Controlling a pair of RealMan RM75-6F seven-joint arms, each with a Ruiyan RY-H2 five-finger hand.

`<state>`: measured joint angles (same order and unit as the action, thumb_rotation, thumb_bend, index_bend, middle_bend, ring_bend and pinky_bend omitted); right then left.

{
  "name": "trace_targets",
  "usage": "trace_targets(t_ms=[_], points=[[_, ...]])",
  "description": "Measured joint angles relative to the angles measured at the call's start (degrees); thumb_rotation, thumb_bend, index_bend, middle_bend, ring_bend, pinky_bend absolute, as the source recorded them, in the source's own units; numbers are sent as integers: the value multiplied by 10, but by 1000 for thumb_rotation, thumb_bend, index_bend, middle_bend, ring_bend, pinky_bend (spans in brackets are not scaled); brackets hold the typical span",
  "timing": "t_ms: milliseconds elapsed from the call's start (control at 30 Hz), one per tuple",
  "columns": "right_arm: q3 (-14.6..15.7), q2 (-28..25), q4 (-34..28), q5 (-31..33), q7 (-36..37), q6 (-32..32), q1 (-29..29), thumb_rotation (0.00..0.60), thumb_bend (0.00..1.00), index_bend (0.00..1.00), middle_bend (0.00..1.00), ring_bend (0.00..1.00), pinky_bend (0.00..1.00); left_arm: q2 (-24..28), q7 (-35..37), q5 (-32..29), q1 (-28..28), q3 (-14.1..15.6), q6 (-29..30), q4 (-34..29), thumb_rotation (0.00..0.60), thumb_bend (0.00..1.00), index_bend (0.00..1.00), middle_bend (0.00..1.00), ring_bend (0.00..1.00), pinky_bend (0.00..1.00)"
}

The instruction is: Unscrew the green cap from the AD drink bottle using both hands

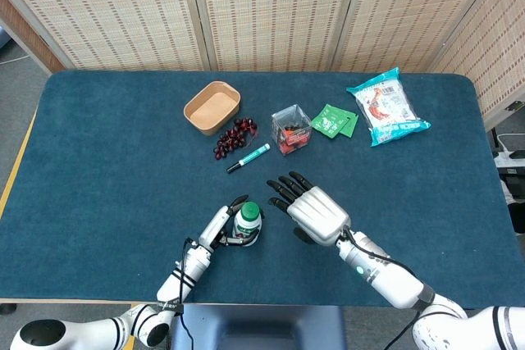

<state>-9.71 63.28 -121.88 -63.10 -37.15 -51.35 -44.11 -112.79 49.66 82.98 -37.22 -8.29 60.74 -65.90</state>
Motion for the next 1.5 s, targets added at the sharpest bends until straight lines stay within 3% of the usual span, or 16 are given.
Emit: trace_targets(t_ms=[833,1500], points=[[17,50,5,79,-31,-21,-70,600,255,163,0,0,0,-2,-5,-3,-3,-3,-15,6,600,756,686,724,289,50],[33,57,-13,33,-1,-30,-83,600,255,163,0,0,0,-1,5,2,-15,5,-39,28,600,844,718,786,331,52]])
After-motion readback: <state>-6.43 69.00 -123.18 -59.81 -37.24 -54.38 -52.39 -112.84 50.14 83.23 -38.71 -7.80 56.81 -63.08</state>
